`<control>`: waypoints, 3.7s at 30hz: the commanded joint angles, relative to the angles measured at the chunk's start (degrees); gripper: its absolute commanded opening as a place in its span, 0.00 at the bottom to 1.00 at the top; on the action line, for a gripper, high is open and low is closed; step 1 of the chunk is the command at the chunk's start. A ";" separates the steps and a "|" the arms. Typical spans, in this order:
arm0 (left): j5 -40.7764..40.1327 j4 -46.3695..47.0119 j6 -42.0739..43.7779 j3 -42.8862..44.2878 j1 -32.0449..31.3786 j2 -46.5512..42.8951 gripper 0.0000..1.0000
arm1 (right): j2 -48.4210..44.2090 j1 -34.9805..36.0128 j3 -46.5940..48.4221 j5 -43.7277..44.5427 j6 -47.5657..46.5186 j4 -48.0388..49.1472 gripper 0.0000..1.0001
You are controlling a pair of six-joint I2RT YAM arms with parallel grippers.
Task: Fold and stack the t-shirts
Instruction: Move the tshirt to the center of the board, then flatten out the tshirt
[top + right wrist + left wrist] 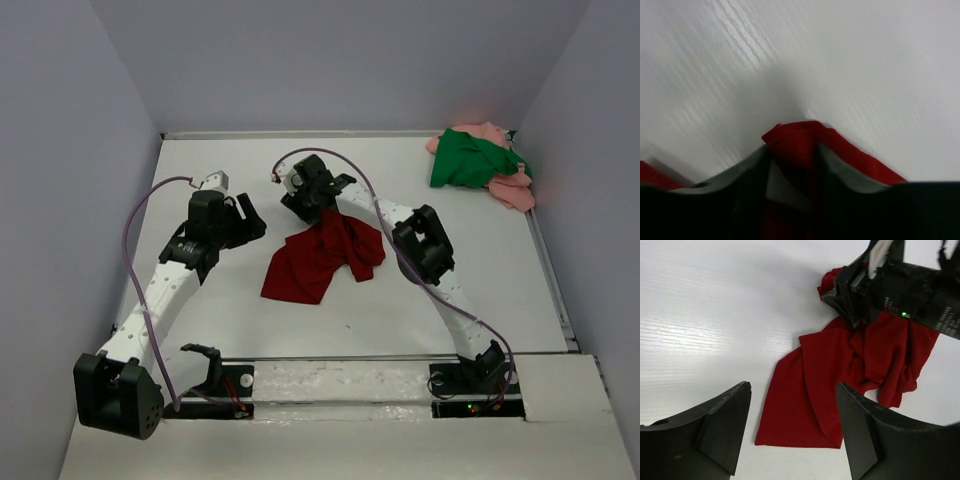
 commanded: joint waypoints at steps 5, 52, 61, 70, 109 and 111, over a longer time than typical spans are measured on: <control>3.30 0.90 2.97 -0.33 0.31 -3.25 0.79 | 1.19 0.62 1.62 10.28 -2.72 5.52 0.05; 3.04 17.33 -9.42 6.26 -6.37 36.30 0.56 | -38.10 -5.44 -31.34 11.61 15.83 18.10 0.00; 6.29 20.67 -9.60 5.65 -6.37 37.71 0.26 | -37.66 -7.11 -30.90 13.45 16.09 18.01 0.00; 2.09 19.28 5.21 17.64 -6.02 30.16 0.00 | -41.33 -9.05 -24.93 18.81 21.10 16.25 0.00; -29.56 -17.82 -4.57 47.17 2.07 -1.59 0.00 | -58.44 -10.45 -3.98 21.63 8.27 1.05 0.00; -28.87 -16.69 -7.56 41.97 2.24 -0.26 0.00 | -54.73 -10.45 -7.15 19.88 9.49 1.31 0.00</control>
